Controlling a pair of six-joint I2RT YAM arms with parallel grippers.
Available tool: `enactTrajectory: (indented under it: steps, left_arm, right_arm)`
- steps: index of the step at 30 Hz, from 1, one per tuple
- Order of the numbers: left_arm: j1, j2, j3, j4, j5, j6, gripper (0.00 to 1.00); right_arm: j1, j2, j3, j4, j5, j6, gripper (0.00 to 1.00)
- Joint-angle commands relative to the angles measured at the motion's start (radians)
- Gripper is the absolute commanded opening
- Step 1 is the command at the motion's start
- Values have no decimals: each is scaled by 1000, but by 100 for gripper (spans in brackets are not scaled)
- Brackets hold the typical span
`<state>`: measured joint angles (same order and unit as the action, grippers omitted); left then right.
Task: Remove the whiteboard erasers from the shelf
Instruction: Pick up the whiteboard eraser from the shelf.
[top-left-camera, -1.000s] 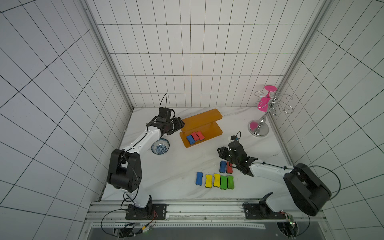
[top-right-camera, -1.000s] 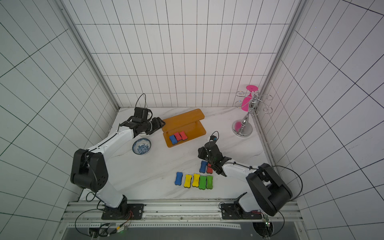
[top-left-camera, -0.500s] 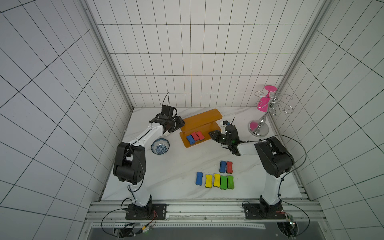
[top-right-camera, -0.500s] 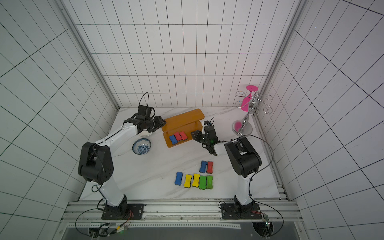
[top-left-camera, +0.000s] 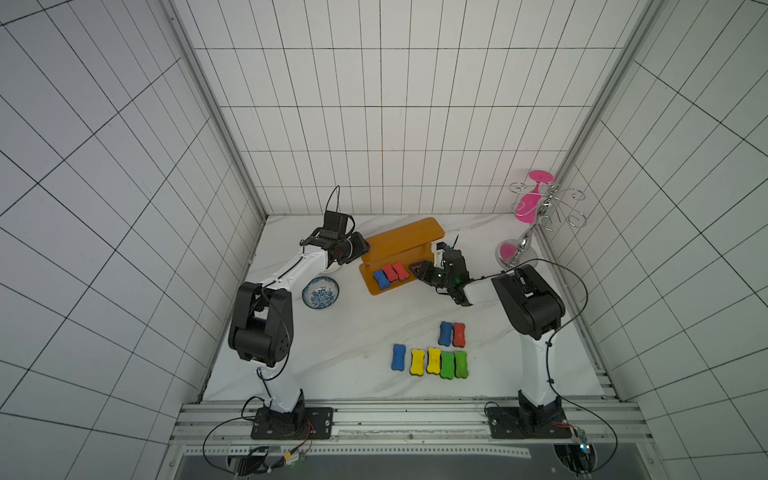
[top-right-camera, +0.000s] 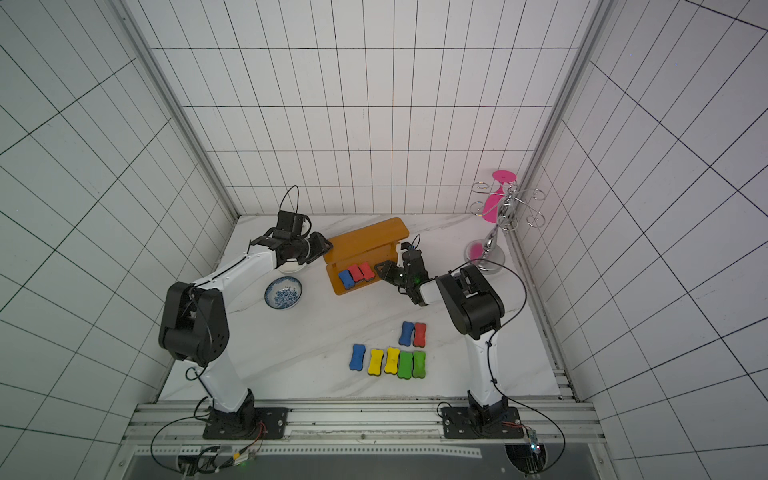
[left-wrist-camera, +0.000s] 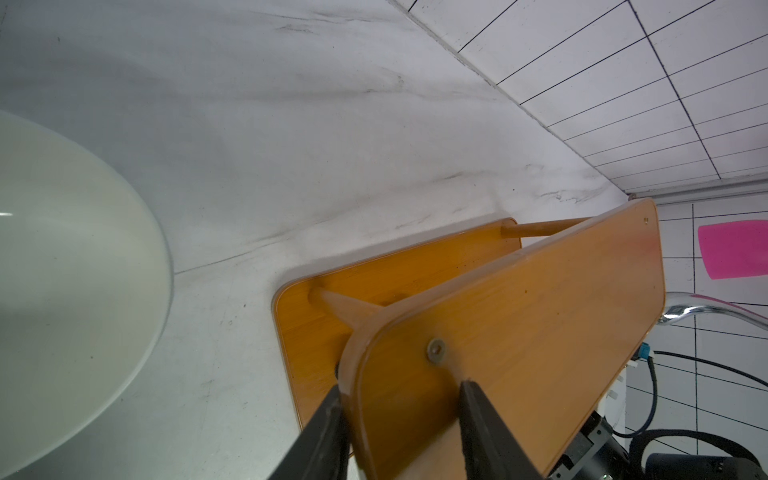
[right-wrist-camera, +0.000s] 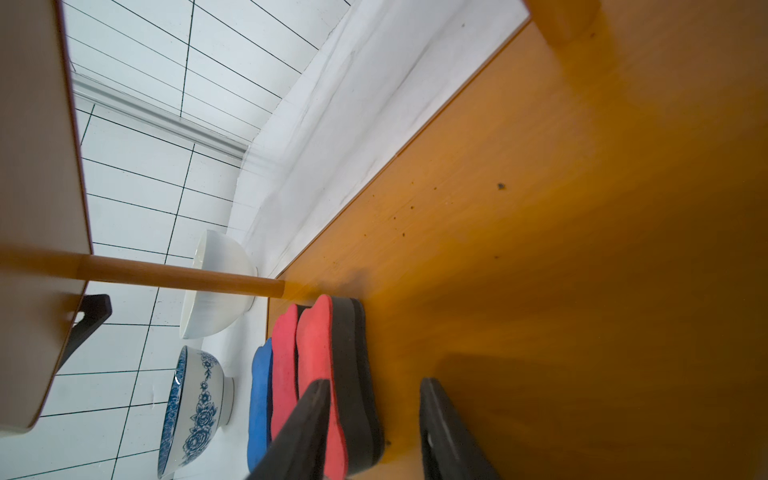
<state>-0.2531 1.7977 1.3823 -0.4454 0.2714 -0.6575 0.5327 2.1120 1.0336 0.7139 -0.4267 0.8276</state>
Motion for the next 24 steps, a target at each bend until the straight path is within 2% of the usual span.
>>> enactTrajectory:
  steps: [1, 14, 17, 20, 24]
  left_arm:
    - [3, 28, -11, -15, 2, 8, 45]
    - [5, 28, -17, -15, 7, 2, 46]
    - [5, 28, -20, -13, 9, -1, 46]
    - [5, 24, -26, -11, 9, -4, 46]
    - [5, 19, -29, -10, 5, -1, 46]
  right_arm:
    - [19, 47, 34, 11, -14, 0, 40]
    - [62, 72, 17, -27, 50, -24, 43]
    - [66, 56, -11, -89, 144, -23, 39]
    - [64, 50, -19, -130, 187, -23, 36]
    - [69, 53, -4, -173, 199, -38, 23]
